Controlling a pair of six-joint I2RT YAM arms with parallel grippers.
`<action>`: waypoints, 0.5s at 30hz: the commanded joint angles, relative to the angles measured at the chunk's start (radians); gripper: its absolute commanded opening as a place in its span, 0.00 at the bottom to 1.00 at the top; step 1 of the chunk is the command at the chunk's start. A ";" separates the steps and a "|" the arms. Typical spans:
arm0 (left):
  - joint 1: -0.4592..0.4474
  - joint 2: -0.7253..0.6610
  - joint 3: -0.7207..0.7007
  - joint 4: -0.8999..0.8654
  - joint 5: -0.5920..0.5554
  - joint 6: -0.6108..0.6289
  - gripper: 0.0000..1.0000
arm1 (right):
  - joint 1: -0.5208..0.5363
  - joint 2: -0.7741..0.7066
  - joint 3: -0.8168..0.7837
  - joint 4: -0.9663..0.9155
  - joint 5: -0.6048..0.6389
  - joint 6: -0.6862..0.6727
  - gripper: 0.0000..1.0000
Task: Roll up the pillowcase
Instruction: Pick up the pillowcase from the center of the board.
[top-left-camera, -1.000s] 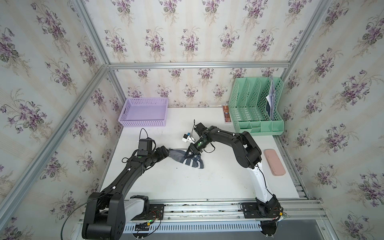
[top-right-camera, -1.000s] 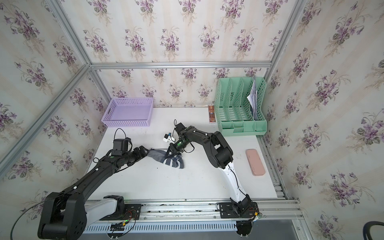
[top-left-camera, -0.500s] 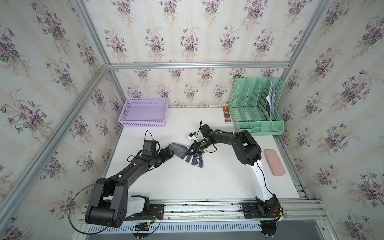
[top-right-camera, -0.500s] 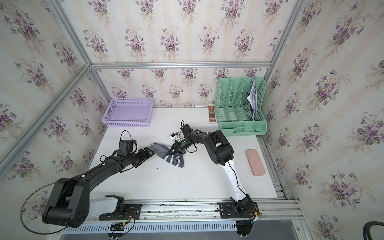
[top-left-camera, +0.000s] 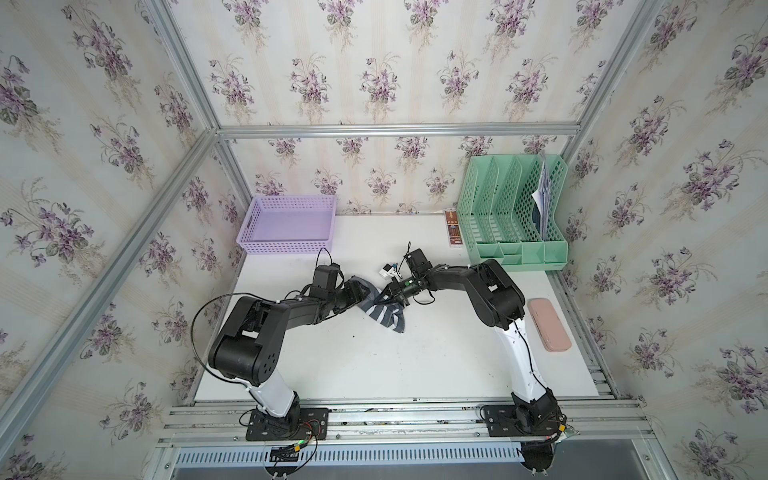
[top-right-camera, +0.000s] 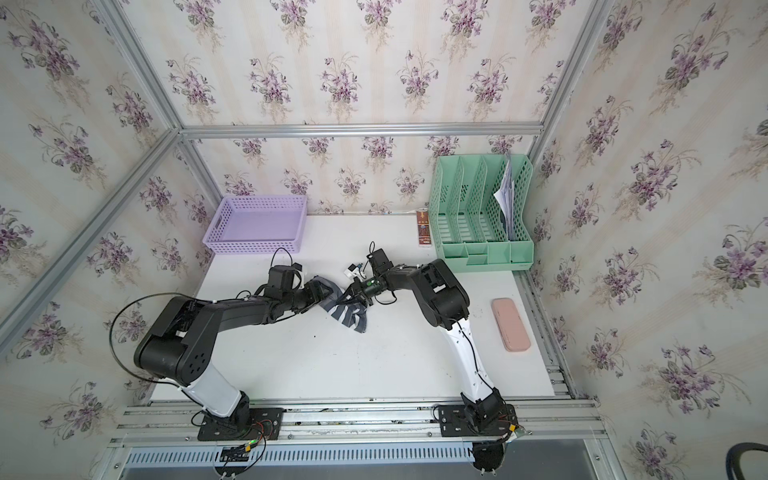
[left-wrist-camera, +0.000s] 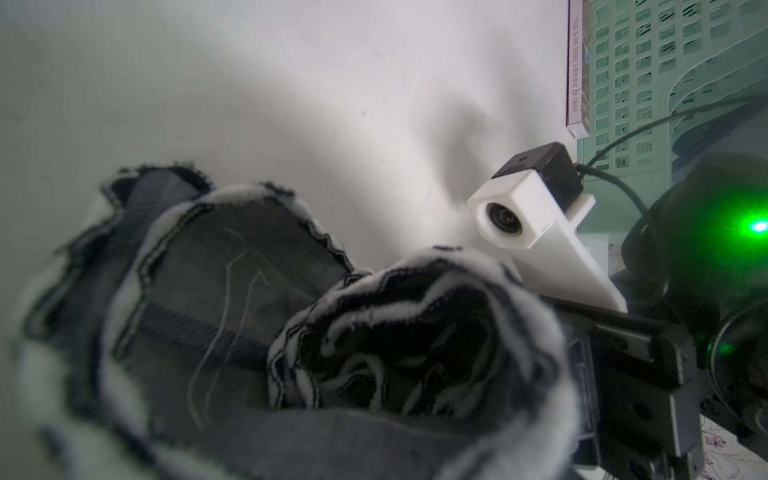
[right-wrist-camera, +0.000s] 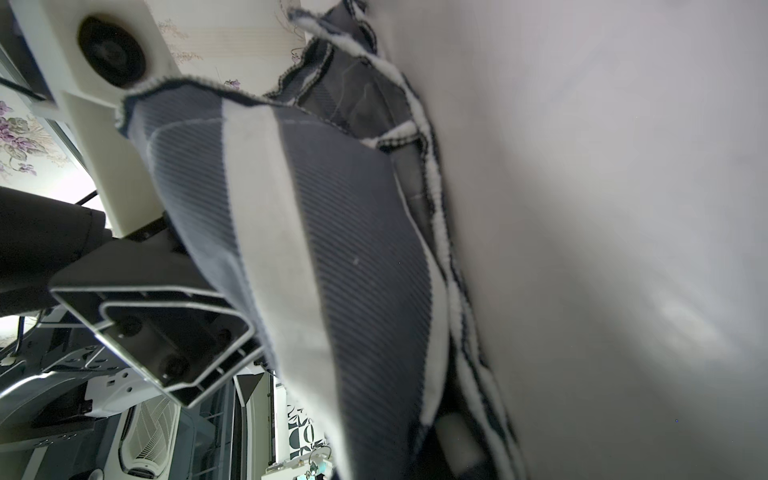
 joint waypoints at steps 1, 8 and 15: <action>-0.022 0.070 0.018 -0.123 -0.073 0.014 0.58 | 0.003 0.022 -0.006 -0.009 0.031 0.006 0.07; -0.038 0.099 0.044 -0.125 -0.098 0.041 0.22 | 0.003 0.040 0.005 -0.041 0.022 -0.032 0.12; -0.037 0.042 0.052 -0.159 -0.129 0.045 0.00 | -0.002 -0.022 0.002 -0.046 0.088 -0.053 0.41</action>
